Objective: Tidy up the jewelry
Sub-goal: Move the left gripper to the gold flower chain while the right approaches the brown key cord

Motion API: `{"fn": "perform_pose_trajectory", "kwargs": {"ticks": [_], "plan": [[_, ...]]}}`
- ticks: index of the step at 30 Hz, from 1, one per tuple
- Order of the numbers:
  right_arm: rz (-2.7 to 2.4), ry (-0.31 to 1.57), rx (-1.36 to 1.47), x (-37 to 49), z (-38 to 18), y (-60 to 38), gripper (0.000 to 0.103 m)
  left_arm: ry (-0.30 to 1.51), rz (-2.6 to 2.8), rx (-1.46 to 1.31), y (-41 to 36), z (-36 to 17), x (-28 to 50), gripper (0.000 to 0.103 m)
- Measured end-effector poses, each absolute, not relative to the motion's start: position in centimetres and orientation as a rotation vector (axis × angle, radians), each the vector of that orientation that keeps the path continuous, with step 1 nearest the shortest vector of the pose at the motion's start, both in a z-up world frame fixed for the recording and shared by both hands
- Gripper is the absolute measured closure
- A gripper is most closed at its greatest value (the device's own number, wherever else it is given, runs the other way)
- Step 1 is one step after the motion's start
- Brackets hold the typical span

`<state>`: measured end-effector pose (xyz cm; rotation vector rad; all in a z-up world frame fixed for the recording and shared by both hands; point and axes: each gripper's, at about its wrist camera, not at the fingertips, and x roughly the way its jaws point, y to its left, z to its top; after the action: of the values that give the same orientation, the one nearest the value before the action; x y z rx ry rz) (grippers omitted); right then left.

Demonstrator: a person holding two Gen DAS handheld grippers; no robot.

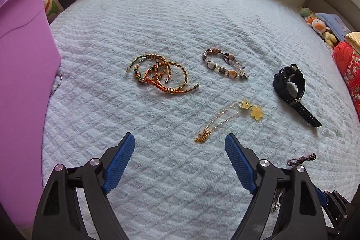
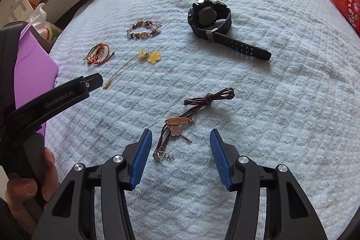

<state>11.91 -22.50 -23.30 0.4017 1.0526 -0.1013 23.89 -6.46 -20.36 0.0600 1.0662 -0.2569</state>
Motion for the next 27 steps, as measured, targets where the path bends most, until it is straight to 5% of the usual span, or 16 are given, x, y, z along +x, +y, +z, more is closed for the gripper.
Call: {"fn": "perform_pose_trajectory", "kwargs": {"ticks": [27], "plan": [[-0.177, 1.040, 0.303, 13.2, -24.9, -20.7, 0.051, 1.037, -0.355, 0.136, -8.1, -23.3, 25.6, 0.022]]}}
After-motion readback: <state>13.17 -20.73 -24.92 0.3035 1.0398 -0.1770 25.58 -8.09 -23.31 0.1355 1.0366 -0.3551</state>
